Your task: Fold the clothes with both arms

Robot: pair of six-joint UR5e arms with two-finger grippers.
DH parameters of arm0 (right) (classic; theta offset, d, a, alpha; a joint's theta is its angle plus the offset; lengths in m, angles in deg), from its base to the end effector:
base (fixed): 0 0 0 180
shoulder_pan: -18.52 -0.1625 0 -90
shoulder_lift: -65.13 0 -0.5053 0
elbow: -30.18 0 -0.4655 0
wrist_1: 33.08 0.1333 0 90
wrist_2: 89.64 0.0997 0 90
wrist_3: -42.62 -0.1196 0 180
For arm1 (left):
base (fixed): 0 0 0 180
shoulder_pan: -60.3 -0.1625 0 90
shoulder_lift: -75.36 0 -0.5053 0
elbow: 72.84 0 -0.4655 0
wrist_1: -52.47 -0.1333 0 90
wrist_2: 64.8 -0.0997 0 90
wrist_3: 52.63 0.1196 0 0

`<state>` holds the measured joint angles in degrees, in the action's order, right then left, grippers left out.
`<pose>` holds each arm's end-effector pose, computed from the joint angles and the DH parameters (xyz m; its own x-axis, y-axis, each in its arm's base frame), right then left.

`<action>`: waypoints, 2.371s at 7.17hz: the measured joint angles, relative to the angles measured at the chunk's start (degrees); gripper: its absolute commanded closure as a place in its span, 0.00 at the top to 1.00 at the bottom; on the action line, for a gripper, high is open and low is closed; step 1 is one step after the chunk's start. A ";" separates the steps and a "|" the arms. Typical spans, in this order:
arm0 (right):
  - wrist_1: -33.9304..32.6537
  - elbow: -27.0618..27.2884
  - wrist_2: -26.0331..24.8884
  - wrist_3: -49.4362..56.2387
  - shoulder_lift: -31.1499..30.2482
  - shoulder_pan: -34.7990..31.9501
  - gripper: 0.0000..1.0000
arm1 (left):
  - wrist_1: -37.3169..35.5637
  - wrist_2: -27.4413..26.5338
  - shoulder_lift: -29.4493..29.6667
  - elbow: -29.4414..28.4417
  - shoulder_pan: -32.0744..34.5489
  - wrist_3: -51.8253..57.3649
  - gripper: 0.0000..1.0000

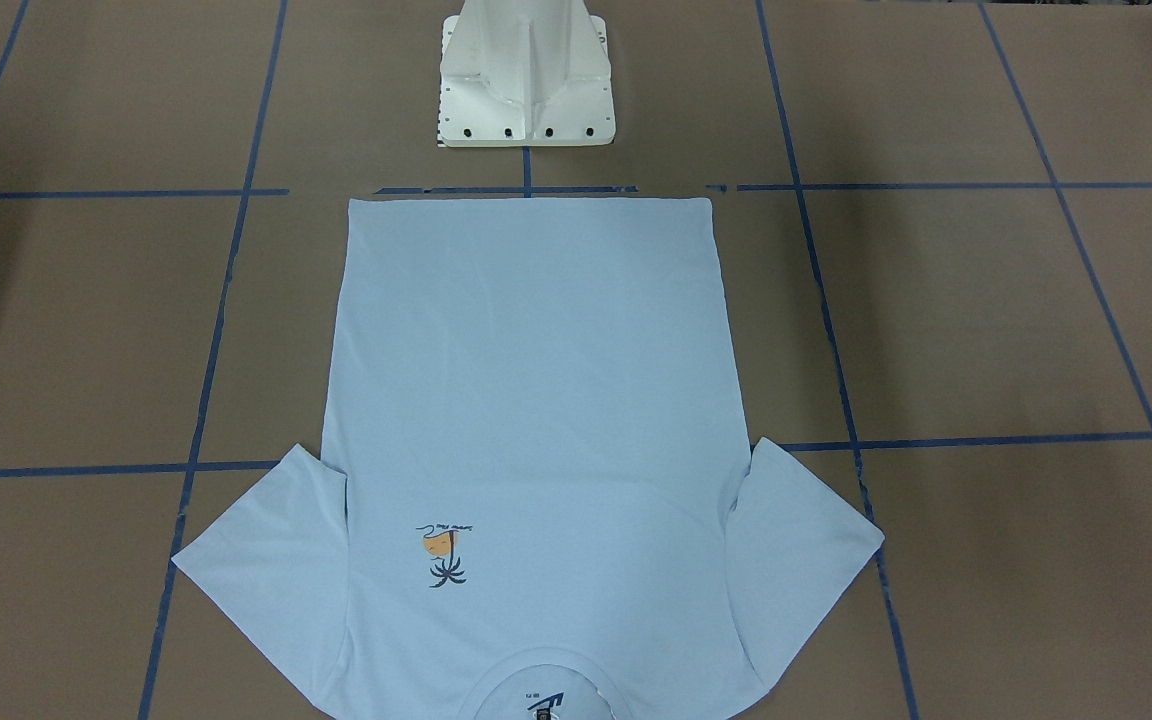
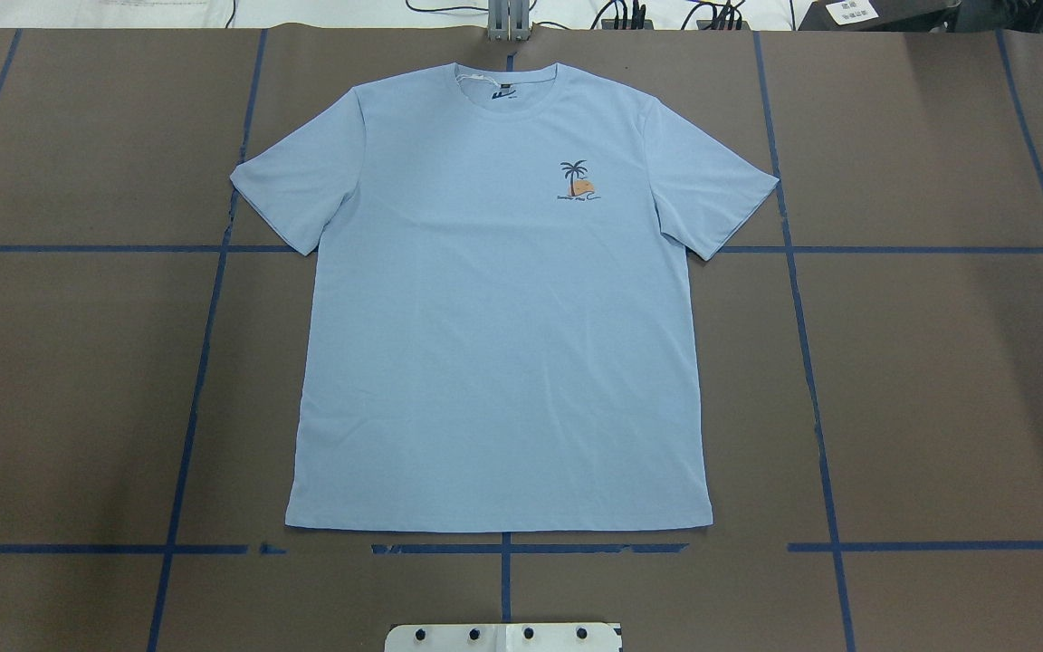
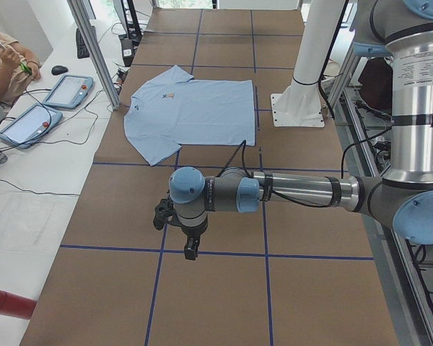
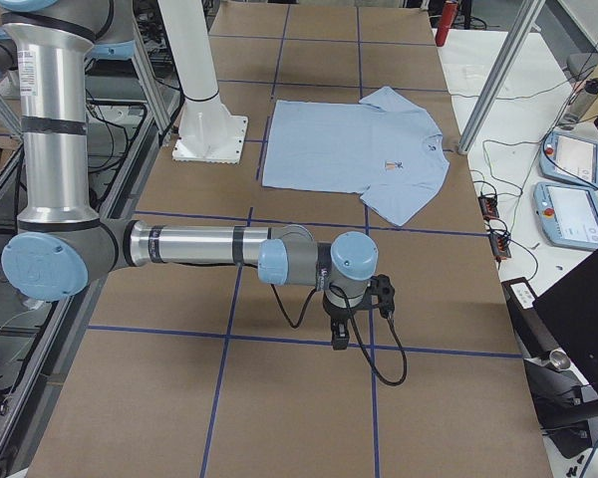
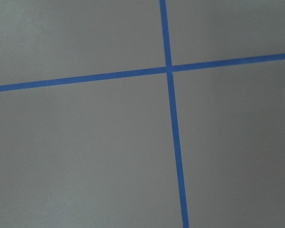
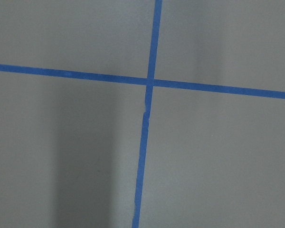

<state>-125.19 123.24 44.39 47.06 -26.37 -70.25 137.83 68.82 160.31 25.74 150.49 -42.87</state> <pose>0.0383 -0.5519 0.7419 0.7151 -0.0861 0.6937 0.0771 0.9960 0.0442 -0.0525 -0.5180 0.7257 0.7140 0.1540 -0.6830 -0.1194 0.9880 0.0978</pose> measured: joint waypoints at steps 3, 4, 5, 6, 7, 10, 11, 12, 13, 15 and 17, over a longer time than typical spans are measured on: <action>0.63 0.21 0.94 -0.01 -0.07 0.04 1.00 | 1.75 0.32 0.59 -0.49 -0.32 0.46 1.00; 3.27 0.19 1.58 -0.05 -0.25 0.31 1.00 | 2.09 0.56 0.65 -0.33 -0.60 0.43 1.00; 7.53 -0.05 1.93 -0.14 -0.41 1.44 1.00 | 2.73 2.91 0.69 -0.15 -1.06 0.49 1.00; 11.31 -0.44 2.10 -0.91 0.06 3.57 1.00 | 4.09 7.09 0.72 -0.10 -1.42 0.41 1.00; 14.77 -1.20 2.16 -3.19 1.53 6.11 1.00 | 5.95 9.97 0.73 -0.17 -1.63 0.30 1.00; 20.83 -6.31 2.06 -24.96 14.06 15.98 0.99 | 11.01 12.12 0.71 -1.14 -1.76 0.18 1.00; 21.25 -8.44 1.40 -33.58 19.47 19.54 0.98 | 11.50 12.22 0.75 -1.09 -1.77 0.17 1.00; 21.43 -10.91 0.47 -38.69 23.84 21.82 0.98 | 11.74 12.28 0.81 -1.11 -1.77 0.19 1.00; 22.16 -13.57 -0.36 -41.78 27.36 23.12 0.98 | 12.06 12.33 0.86 -1.17 -1.77 0.22 1.00; 32.62 -19.47 -3.10 -51.70 30.50 24.89 0.98 | 13.65 12.36 0.80 -1.51 -1.77 0.25 1.00; 42.83 -23.60 -7.59 -58.84 30.49 27.43 0.91 | 14.26 12.36 0.72 -1.61 -1.77 0.26 1.00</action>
<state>-82.36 99.64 36.80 -11.78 4.11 -42.82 152.10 81.18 161.03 24.13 148.72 -42.61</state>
